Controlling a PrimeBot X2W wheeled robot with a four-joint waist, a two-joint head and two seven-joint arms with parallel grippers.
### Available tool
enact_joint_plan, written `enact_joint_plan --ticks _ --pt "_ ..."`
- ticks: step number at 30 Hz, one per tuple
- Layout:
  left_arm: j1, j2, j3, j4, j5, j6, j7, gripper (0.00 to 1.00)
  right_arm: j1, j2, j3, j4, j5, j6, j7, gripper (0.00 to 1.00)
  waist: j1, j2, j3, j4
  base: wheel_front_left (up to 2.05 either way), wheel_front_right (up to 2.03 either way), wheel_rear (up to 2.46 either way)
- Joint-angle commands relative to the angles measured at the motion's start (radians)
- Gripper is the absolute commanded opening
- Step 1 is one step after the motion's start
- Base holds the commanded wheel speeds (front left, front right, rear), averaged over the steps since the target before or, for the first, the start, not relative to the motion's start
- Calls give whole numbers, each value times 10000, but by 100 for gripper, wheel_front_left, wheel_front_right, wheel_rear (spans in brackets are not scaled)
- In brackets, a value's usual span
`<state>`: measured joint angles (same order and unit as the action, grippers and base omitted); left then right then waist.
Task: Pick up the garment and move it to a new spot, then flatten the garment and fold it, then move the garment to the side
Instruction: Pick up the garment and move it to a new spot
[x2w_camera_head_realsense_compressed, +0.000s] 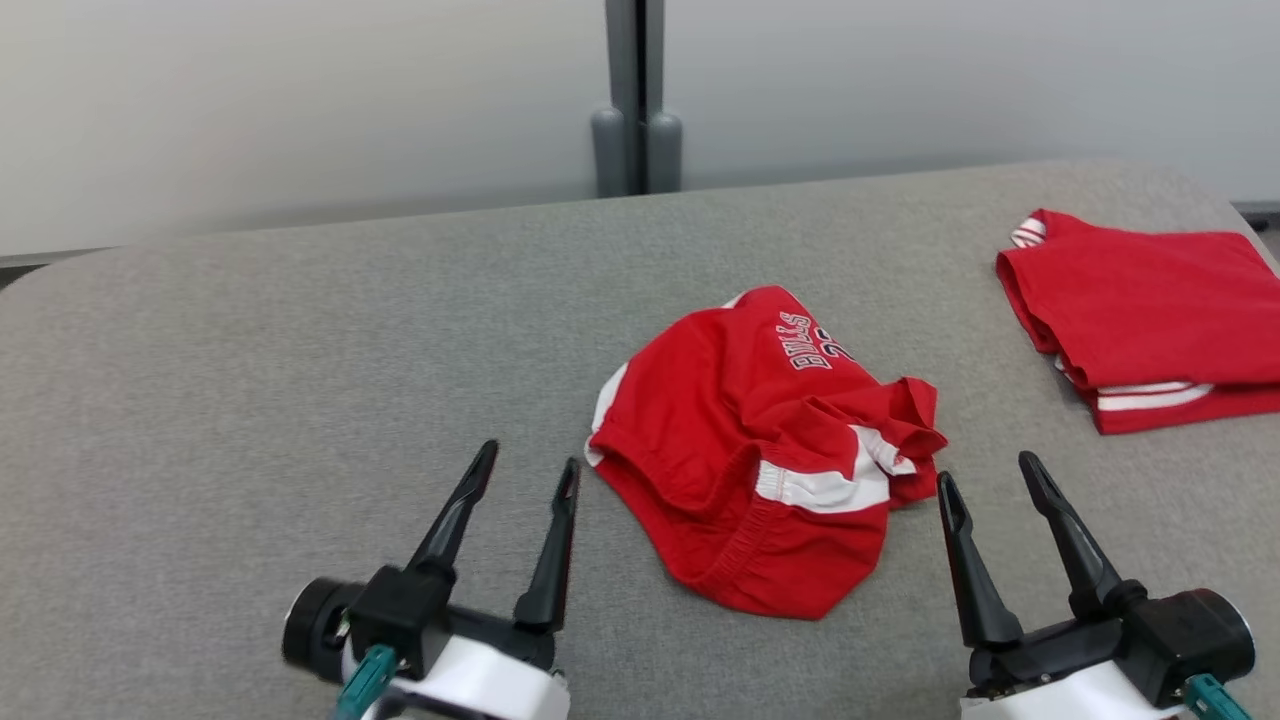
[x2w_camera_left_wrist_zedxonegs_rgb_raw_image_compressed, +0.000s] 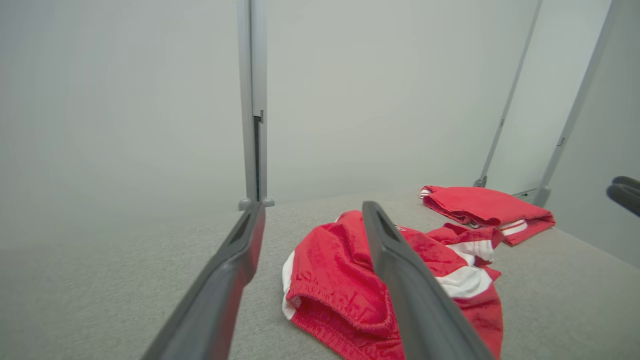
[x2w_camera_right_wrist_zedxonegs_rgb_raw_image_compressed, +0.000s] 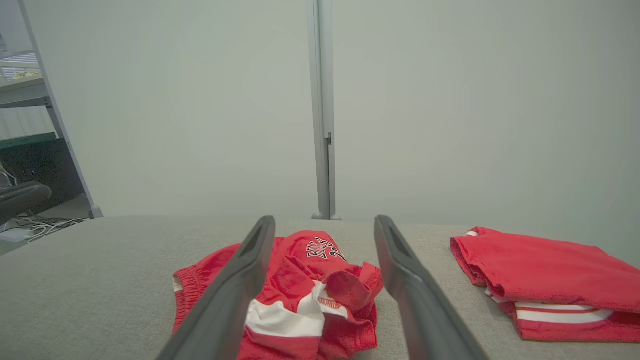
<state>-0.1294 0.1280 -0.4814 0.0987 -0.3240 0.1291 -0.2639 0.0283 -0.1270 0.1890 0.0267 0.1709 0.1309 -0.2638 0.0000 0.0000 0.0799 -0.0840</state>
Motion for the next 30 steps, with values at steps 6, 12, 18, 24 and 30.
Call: enact_joint_plan --ticks 6,12,18,24,30 --pt "1806 -131 1480 -1700 1444 -91 2 100 540 182 -158 -97 -180 -7 -7 100 0 0 -1129 1132 0 0 0" --pt "3445 -506 2289 -1880 2055 -411 -1 100 1161 383 -317 -209 -254 -5 -7 100 0 0 -1496 1314 0 0 0" --pt "4040 -724 2825 -1677 1983 -459 -1 100 1551 508 -408 -67 -387 -5 -7 100 0 0 -1644 1363 0 0 0" --pt "3816 -757 3095 -1734 1764 -314 -1 100 1600 611 -503 -11 -309 -5 -7 100 0 0 -1650 1357 0 0 0" --pt "3668 -762 3178 -1764 1792 -276 -2 100 1554 645 -543 21 -223 -5 -7 100 0 0 -1544 1336 0 0 0"
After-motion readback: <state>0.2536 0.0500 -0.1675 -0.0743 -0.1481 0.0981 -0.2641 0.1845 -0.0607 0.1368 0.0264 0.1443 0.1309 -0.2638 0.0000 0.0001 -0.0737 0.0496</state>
